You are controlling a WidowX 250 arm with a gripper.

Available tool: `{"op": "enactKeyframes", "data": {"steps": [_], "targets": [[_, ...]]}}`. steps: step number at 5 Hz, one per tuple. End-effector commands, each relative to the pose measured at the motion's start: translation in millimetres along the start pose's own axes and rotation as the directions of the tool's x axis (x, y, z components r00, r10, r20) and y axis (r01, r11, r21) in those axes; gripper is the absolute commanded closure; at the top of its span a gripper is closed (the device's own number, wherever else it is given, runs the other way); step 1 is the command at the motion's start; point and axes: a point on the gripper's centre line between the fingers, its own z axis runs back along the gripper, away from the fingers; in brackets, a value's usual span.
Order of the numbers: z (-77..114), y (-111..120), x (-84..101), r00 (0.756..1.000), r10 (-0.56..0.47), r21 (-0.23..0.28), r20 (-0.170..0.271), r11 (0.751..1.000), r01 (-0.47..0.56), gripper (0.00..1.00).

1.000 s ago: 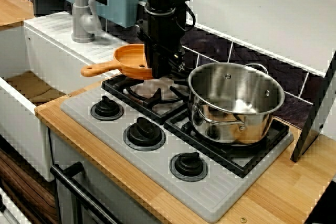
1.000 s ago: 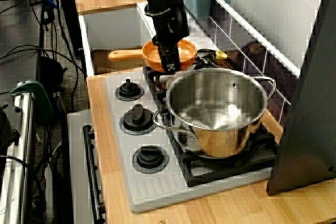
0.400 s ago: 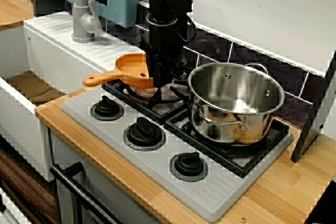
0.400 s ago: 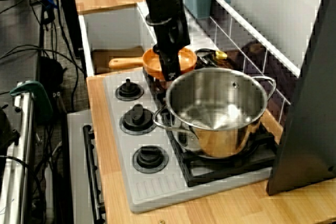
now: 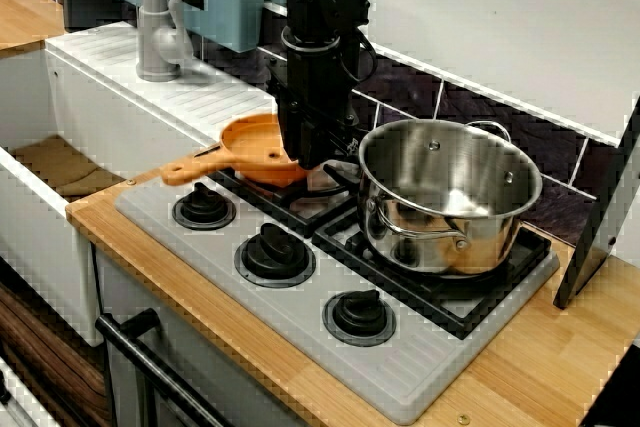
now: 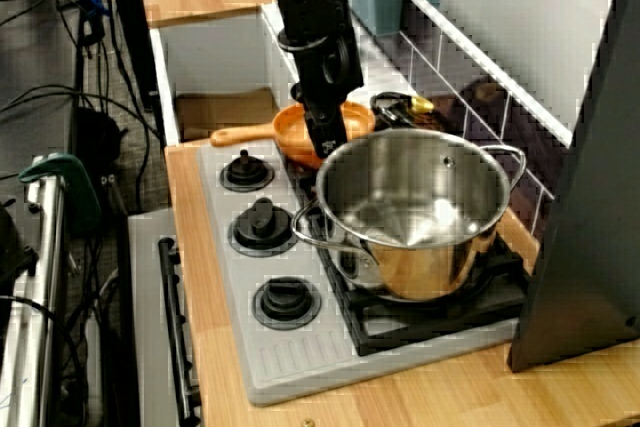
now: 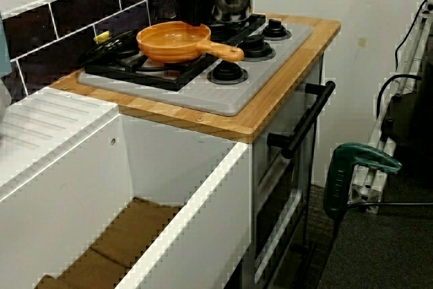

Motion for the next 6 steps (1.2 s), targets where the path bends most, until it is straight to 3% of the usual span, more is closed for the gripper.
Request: {"op": "enactKeyframes", "data": {"steps": [1, 3, 5, 6], "targets": [[17.8, 6.2, 4.8, 0.997, 0.05, -0.016, 0.051, 0.999, -0.05, 0.0], [36.9, 11.7, -2.3, 0.995, 0.081, -0.041, 0.065, 0.996, -0.078, 0.0], [55.1, 17.9, -25.2, 0.997, 0.039, -0.034, 0.067, 0.999, -0.037, 0.0], [60.5, 17.7, -40.5, 1.0, -0.01, -0.027, 0.026, 1.0, 0.011, 0.0]]}}
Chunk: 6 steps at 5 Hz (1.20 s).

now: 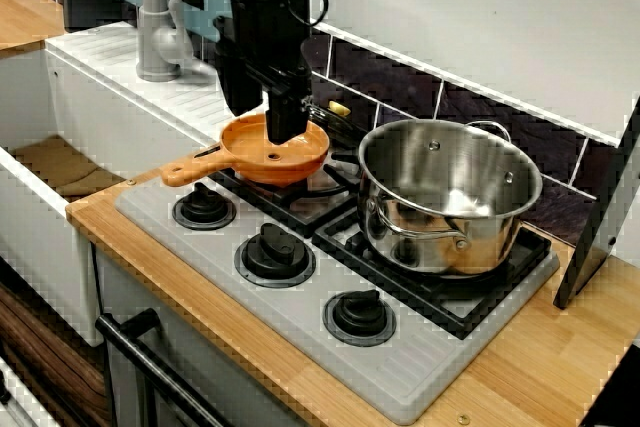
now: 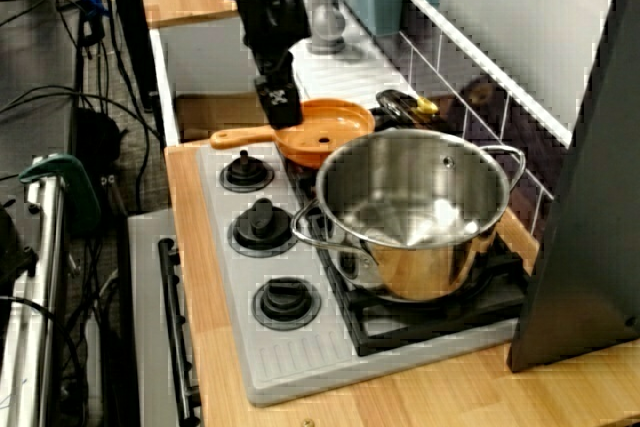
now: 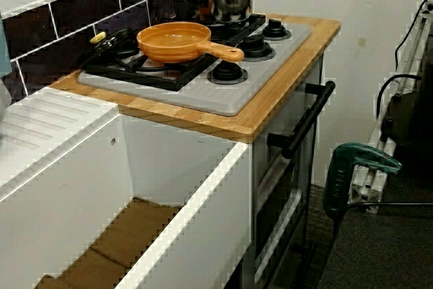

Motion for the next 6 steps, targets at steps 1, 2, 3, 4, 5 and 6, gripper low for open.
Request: {"op": "enactKeyframes", "data": {"steps": [1, 2, 3, 4, 5, 6], "targets": [[21.7, 4.5, -26.5, 0.996, -0.087, 0.014, -0.029, 0.996, 0.088, 0.0], [18.2, 12.5, -43.7, 0.995, -0.092, 0.029, -0.041, 0.995, 0.093, 0.0], [9.0, 19.7, -55.8, 0.993, -0.098, 0.042, -0.058, 0.994, 0.1, 0.0], [3.0, 25.1, -58.9, 0.993, -0.094, 0.057, -0.065, 0.994, 0.097, 0.0], [-2.2, 30.2, -56.1, 0.994, -0.081, 0.061, -0.07, 0.995, 0.085, 0.0], [-5.0, 33.6, -51.9, 0.995, -0.08, 0.065, -0.065, 0.994, 0.085, 0.0]]}}
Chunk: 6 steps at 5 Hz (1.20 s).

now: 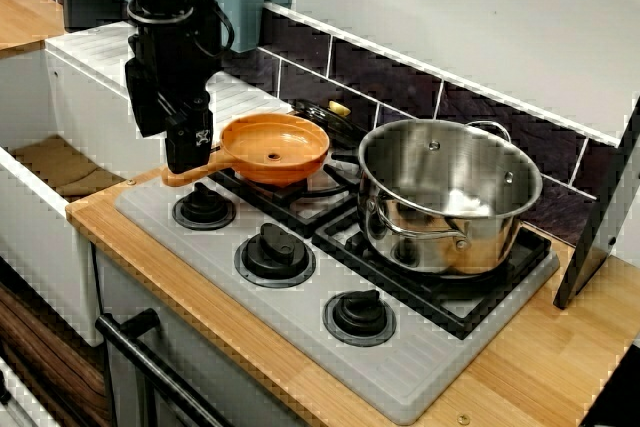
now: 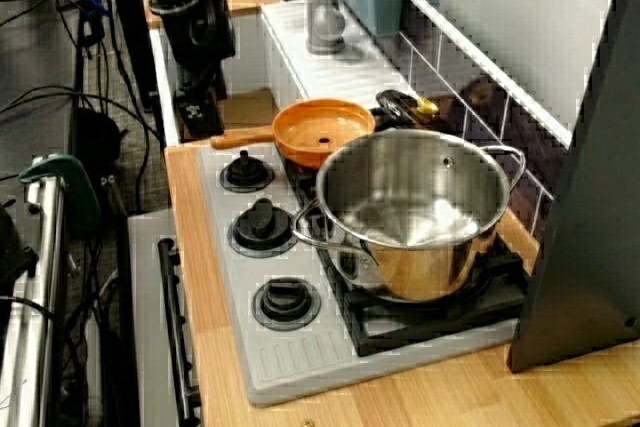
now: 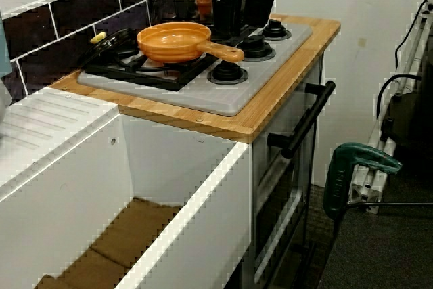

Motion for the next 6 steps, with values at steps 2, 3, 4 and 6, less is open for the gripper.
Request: {"op": "enactKeyframes", "data": {"steps": [2, 3, 4, 6], "targets": [[-7.2, 9.9, 9.6, 0.998, 0.05, 0.022, 0.037, 0.998, -0.051, 0.0], [-11.7, 12.3, 12.6, 0.997, 0.07, 0.022, 0.038, 0.997, -0.07, 0.0], [-17.6, 14.8, 15.5, 0.994, 0.099, 0.03, 0.037, 0.995, -0.1, 0.0], [-31.3, 13.4, 19.7, 0.994, 0.109, 0.049, 0.025, 0.993, -0.111, 0.0]]}}
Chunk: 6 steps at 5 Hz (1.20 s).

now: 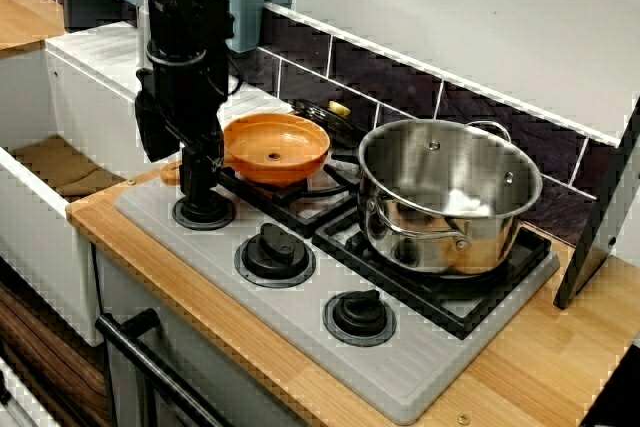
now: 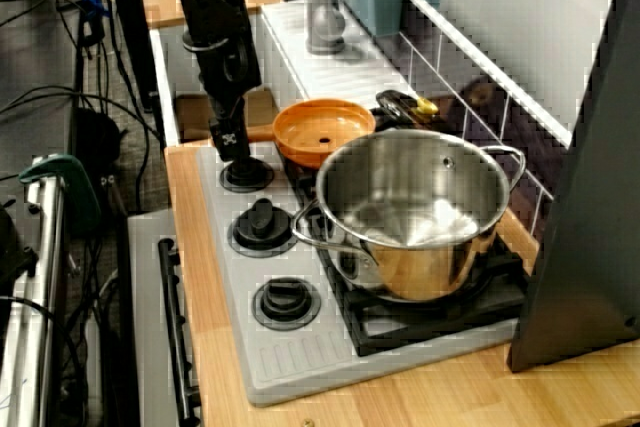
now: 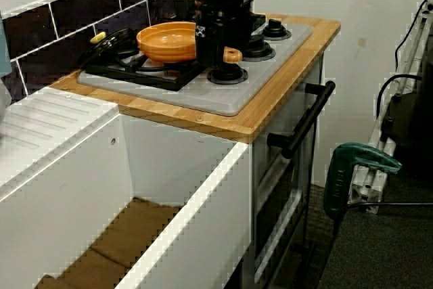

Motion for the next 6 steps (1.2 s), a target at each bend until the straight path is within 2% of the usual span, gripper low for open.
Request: {"op": "enactKeyframes", "data": {"steps": [1, 2, 3, 4, 6], "targets": [[4.6, -1.2, 8.2, 1.0, 0.005, 0.012, 0.031, 1.0, -0.006, 0.0], [6.3, -2.6, 7.0, 0.999, -0.004, -0.003, 0.043, 1.0, 0.004, 0.16], [11.3, -2.8, 3.6, 0.998, -0.035, -0.031, 0.059, 0.999, 0.037, 1.0], [16.8, -2.5, -2.0, 0.995, -0.062, -0.06, 0.082, 0.996, 0.067, 1.0], [33.3, 1.7, 0.9, 0.993, -0.056, -0.074, 0.105, 0.995, 0.064, 1.0]]}}
